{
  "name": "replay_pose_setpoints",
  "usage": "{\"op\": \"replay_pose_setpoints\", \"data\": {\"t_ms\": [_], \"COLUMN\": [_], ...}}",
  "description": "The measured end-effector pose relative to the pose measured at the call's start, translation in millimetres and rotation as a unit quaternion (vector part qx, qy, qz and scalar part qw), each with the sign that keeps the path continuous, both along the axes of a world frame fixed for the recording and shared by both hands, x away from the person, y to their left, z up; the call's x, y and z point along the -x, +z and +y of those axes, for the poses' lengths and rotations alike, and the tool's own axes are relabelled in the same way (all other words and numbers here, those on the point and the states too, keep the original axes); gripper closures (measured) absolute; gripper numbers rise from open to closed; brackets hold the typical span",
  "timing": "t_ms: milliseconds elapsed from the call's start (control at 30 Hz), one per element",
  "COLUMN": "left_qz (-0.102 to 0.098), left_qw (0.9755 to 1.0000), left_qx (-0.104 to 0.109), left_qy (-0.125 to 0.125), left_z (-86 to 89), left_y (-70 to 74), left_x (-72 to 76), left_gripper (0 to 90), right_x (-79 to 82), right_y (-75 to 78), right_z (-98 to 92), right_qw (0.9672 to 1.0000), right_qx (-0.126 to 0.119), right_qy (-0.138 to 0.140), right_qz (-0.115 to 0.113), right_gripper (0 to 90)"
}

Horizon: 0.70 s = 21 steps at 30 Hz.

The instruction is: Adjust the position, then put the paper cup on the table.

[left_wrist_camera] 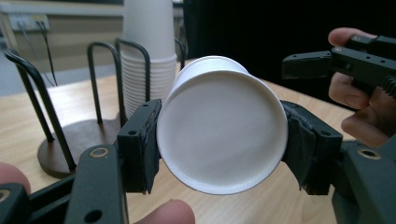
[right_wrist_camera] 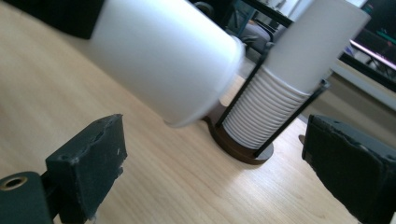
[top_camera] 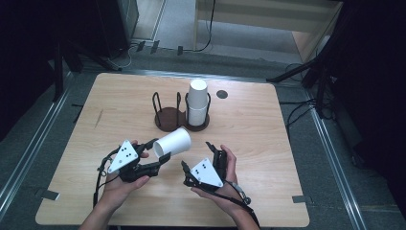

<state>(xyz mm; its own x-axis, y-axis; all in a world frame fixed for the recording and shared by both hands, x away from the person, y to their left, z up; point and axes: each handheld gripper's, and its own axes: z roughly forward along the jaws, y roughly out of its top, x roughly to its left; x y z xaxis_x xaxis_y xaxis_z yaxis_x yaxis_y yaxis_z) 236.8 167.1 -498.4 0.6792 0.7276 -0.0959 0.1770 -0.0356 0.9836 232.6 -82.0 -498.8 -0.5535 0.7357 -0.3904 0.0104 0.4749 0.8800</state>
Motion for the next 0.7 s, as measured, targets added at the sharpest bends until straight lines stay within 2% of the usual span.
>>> {"op": "replay_pose_setpoints", "data": {"t_ms": [133,167,233,267,333,467,500,567,600,667,700], "left_qz": [-0.022,-0.024,-0.026,-0.028,-0.031,-0.035,-0.035,-0.035,-0.036,-0.039,-0.042], "left_qw": [0.9997,0.9996,0.9994,0.9992,0.9989,0.9984,0.9981,0.9979,0.9977,0.9977,0.9975], "left_qx": [0.010,0.014,0.017,0.024,0.033,0.034,0.038,0.041,0.044,0.043,0.043], "left_qy": [0.006,0.007,0.010,0.011,0.015,0.029,0.032,0.036,0.037,0.037,0.036], "left_z": [-0.1,-0.5,-1.8,-2.6,-3.9,-4.8,-4.8,-4.8,-5.3,-6.7,-7.5], "left_y": [-3.4,-3.9,-4.4,-4.8,-5.5,-7.6,-8.0,-8.5,-8.9,-9.4,-9.5], "left_x": [-0.3,-0.3,-0.3,-0.2,0.1,-0.4,-0.3,-0.5,-0.5,-0.2,0.2], "left_gripper": [35.8,35.8,35.8,35.9,35.9,35.9,35.9,36.0,36.0,36.0,36.0], "right_x": [-3.6,-4.5,-6.5,-6.8,-8.0,-10.1,-10.4,-11.9,-12.5,-14.1,-14.5], "right_y": [9.1,11.3,15.8,17.2,21.0,26.7,27.4,28.2,28.0,27.1,26.9], "right_z": [-6.3,-7.9,-10.6,-11.3,-13.9,-19.5,-20.4,-22.7,-23.1,-22.8,-22.6], "right_qw": [0.9983,0.9969,0.9920,0.9900,0.9828,0.9661,0.9633,0.9543,0.9517,0.9428,0.9398], "right_qx": [-0.052,-0.070,-0.112,-0.124,-0.163,-0.225,-0.233,-0.259,-0.266,-0.286,-0.293], "right_qy": [-0.017,-0.017,-0.019,-0.024,-0.034,-0.031,-0.034,-0.036,-0.037,-0.046,-0.048], "right_qz": [0.022,0.032,0.055,0.063,0.081,0.123,0.128,0.144,0.148,0.165,0.169], "right_gripper": [6.0,5.9,6.0,6.0,6.8,8.2,8.9,11.4,12.3,12.5,12.8]}}
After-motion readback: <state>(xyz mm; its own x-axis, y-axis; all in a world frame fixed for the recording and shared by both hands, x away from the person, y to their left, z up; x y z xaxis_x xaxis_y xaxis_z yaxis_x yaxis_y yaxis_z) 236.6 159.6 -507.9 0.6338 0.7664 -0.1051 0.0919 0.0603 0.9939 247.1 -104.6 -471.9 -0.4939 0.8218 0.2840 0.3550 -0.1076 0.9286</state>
